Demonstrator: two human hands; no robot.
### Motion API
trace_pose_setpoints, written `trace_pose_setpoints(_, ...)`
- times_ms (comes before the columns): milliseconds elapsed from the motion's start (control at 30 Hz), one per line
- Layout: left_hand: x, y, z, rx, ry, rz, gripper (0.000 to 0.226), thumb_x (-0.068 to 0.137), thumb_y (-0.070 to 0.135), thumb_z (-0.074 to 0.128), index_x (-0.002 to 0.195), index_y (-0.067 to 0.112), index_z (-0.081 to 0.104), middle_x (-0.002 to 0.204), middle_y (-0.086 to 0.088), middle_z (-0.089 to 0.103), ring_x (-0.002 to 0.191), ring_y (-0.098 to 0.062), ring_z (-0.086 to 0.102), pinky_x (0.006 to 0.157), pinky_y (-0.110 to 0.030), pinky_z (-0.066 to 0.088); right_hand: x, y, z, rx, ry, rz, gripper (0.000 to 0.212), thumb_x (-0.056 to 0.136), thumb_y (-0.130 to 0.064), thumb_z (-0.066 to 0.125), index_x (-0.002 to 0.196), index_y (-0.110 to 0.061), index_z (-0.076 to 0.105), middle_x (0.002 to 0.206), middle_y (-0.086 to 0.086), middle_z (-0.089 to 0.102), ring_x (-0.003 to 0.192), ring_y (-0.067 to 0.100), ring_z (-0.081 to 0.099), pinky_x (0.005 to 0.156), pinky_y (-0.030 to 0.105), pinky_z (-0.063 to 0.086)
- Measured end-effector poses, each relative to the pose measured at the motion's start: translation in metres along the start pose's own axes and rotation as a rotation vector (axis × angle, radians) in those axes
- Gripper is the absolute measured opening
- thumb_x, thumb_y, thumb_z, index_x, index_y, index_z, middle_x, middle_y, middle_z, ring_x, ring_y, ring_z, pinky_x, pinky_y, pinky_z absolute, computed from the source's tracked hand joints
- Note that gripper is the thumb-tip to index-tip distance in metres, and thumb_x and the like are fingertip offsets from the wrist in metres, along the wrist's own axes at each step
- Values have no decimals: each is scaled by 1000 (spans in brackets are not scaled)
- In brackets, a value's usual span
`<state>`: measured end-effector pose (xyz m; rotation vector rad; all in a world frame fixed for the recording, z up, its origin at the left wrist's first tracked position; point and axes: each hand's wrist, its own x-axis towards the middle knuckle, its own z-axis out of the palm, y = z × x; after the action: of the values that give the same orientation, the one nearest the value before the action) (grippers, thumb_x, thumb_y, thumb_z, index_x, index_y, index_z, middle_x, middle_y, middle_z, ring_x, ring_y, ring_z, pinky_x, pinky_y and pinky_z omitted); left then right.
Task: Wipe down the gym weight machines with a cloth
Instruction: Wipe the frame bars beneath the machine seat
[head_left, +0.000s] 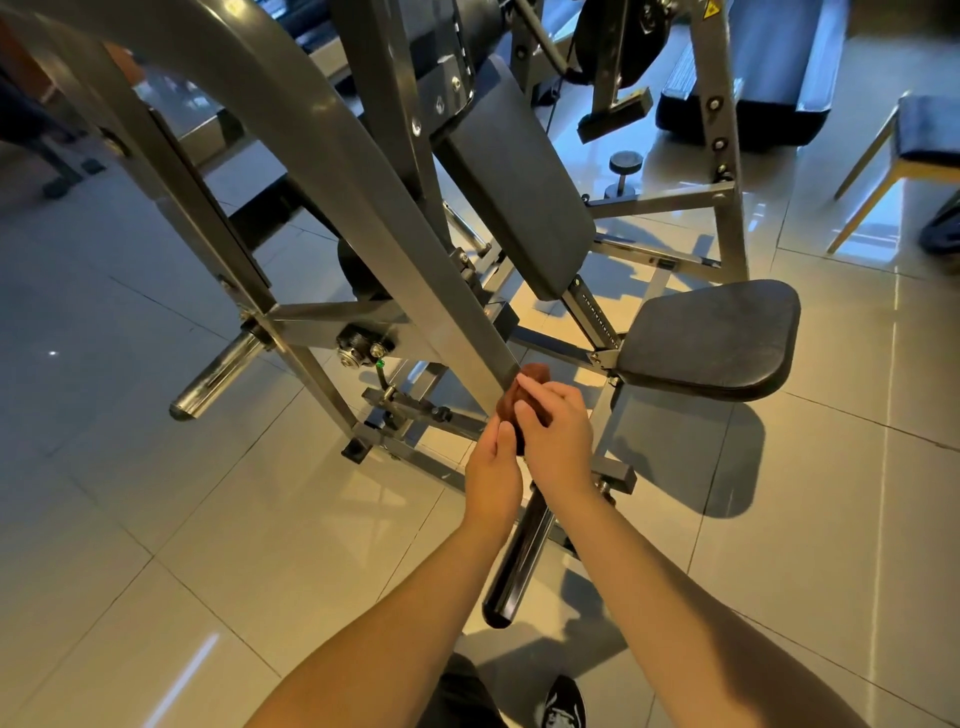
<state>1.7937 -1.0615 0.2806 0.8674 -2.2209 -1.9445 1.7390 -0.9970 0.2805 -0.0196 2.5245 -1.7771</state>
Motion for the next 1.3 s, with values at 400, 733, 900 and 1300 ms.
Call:
trace_pose_setpoints(400, 2, 2, -3, -2, -32, -22, 32, 110, 32, 32, 119, 52, 55, 115, 22, 65, 109, 5, 58, 90, -13, 44, 4, 11, -5, -33, -17, 90, 32, 104, -17, 55, 134, -20, 64, 129, -2, 53, 114, 9, 47, 98, 12, 37)
trace_pose_setpoints(733, -1, 9, -4, -37, -30, -13, 36, 111, 33, 32, 102, 62, 51, 90, 38, 60, 85, 20, 56, 66, 1, 40, -6, 23, -6, -38, 9, 144, 29, 101, -15, 60, 128, -15, 69, 123, 1, 57, 114, 18, 57, 94, 15, 39)
trace_pose_setpoints(900, 0, 4, -6, -91, -13, -7, 35, 110, 27, 34, 114, 48, 61, 97, 26, 71, 96, 10, 64, 73, -5, 48, -8, 5, 0, -3, -36, 1, 29, 100, -17, 62, 128, -22, 69, 117, -11, 53, 102, 3, 51, 86, 6, 38)
trace_pose_setpoints(1300, -1, 5, -8, -115, -31, -21, 30, 111, 35, 32, 111, 50, 58, 92, 32, 68, 89, 19, 61, 68, -2, 46, -9, 5, -2, -38, -64, 30, 32, 100, -16, 62, 130, -21, 68, 122, -6, 55, 108, 7, 51, 88, 4, 36)
